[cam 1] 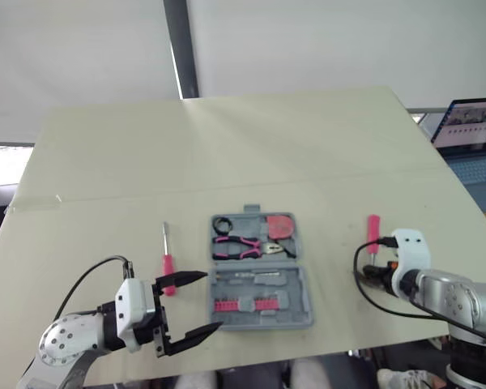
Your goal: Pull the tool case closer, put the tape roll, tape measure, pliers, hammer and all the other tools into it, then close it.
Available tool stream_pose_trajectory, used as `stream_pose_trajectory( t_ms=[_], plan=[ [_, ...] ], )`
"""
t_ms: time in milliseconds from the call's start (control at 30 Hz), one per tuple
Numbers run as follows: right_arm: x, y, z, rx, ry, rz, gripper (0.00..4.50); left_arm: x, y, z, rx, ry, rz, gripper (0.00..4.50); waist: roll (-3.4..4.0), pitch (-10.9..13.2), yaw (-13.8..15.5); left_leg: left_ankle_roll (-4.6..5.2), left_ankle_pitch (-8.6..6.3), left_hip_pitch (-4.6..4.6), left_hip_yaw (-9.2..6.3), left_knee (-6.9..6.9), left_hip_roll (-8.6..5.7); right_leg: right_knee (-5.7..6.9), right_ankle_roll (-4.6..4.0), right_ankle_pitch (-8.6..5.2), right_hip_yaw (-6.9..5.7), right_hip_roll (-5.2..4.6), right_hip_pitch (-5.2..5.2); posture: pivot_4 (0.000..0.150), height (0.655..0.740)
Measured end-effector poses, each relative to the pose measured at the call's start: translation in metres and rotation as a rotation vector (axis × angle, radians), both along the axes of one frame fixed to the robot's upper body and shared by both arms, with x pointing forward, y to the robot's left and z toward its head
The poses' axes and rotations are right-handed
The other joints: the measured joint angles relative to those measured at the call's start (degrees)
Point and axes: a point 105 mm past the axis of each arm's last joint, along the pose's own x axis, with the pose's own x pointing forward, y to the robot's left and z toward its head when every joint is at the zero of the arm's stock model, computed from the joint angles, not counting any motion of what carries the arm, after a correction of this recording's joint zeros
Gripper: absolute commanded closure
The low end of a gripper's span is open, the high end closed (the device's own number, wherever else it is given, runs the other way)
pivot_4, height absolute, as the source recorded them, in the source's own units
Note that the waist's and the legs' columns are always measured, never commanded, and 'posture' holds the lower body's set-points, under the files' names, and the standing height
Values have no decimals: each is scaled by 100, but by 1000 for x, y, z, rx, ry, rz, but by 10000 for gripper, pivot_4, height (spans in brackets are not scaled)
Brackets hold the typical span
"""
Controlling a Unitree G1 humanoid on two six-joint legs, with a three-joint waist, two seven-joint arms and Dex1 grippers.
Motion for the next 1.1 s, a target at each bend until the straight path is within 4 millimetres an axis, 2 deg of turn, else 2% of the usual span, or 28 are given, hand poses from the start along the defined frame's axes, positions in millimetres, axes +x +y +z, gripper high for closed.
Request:
stream_pose_trajectory(
  t_ms=[400, 500, 567, 600, 1100],
  plan=[
    [1, 2, -1, 7, 26, -78, 23721, 2, 3, -3, 1, 3, 12, 0, -17, -13, 4, 0, 0, 0, 0, -1, 0, 0, 0, 0, 0, 0, 0, 1500, 7373],
    [1, 1, -1, 12, 29, -95, 32369, 1, 3, -3, 1, -1, 12, 0, -21, -17, 5, 0, 0, 0, 0, -1, 0, 0, 0, 0, 0, 0, 0, 1500, 7373],
    [1, 0, -1, 12, 30, -108, 41382, 1, 3, -3, 0, -3, 13, 0, -21, -17, 1, 0, 0, 0, 0, -2, 0, 0, 0, 0, 0, 0, 0, 1500, 7373],
    [1, 0, -1, 13, 31, -108, 44514, 1, 3, -3, -1, -4, 13, 0, -21, -18, -5, 0, 0, 1, 0, -2, 0, 0, 0, 0, 0, 0, 0, 1500, 7373],
    [2, 0, -1, -4, 42, -97, 44514, 0, 2, -6, -1, -3, 23, 0, -28, -23, -4, 0, 0, 1, 0, -3, 0, -1, 0, 0, 0, 0, 0, 1500, 7373]
  ],
)
